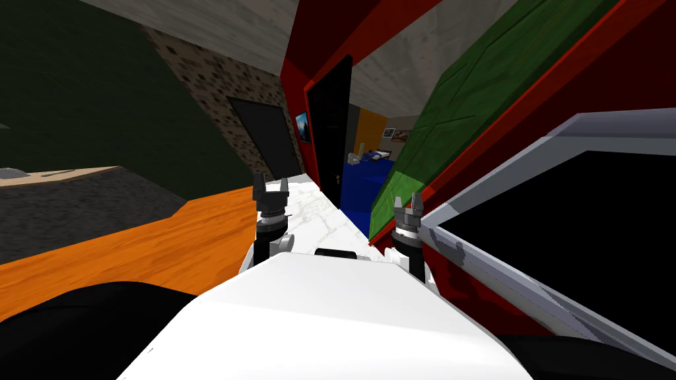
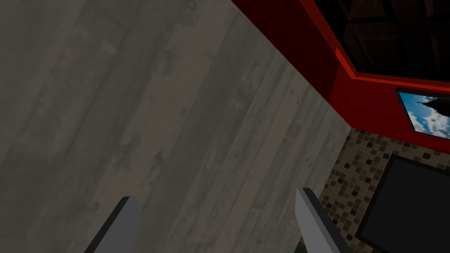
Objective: Push the door open
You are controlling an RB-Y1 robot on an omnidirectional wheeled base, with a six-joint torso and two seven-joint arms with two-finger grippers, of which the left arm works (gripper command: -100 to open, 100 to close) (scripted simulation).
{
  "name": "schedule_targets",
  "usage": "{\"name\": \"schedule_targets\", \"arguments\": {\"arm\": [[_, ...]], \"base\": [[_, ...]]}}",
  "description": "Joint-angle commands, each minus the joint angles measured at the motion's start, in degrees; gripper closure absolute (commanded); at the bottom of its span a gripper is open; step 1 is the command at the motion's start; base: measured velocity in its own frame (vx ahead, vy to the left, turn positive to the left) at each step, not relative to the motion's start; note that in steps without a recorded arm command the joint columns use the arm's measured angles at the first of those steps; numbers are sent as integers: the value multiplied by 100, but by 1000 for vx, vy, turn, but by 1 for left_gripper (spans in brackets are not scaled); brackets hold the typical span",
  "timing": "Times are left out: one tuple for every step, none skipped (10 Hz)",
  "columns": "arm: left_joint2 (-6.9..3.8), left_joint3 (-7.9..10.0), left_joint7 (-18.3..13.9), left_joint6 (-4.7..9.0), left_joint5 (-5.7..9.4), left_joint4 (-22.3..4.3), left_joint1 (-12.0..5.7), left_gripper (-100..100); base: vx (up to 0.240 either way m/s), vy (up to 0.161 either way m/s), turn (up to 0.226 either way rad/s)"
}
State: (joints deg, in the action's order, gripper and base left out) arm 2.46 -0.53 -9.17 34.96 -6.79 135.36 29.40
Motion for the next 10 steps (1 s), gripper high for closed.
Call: {"name": "schedule_targets", "arguments": {"arm": [[-60, -51, -11, 22, -7, -181, -71, -100], [-80, -71, -15, 30, -10, -250, -99, -100], [-99, -90, -19, 39, -13, -319, -126, -100], [-139, -129, -27, 55, -18, -456, -180, -100], [-160, -151, -31, 65, -22, -534, -211, -100], [-183, -179, -37, 77, -26, -633, -250, -100], [-207, -207, -43, 89, -30, -732, -289, -100], [-230, -235, -49, 101, -34, -831, -328, -100], [-254, -263, -55, 113, -38, -930, -367, -100], [-278, -294, -61, 126, -42, -1039, -410, -100]], "base": [[70, 7, -36], [130, 26, -11], [129, 30, -8], [129, 22, -23], [117, 33, -14], [98, 43, -20], [79, 37, -23], [82, 27, -17], [91, 17, -17], [86, 24, -20]]}}
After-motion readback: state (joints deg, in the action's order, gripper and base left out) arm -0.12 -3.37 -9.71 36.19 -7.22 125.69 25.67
